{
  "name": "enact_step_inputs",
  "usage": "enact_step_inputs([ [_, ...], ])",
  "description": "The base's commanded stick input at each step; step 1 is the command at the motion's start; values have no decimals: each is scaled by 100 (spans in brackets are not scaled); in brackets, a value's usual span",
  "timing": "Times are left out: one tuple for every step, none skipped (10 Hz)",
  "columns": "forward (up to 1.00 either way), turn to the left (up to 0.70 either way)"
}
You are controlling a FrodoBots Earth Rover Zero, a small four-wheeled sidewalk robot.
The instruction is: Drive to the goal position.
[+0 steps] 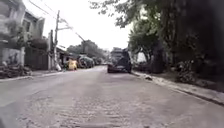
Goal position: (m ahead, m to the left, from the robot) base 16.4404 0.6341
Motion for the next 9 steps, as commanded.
enact_step_inputs([
  [100,27],
  [100,27],
  [100,27],
  [100,27],
  [100,27],
  [100,27],
  [100,25],
  [100,12],
  [100,0],
])
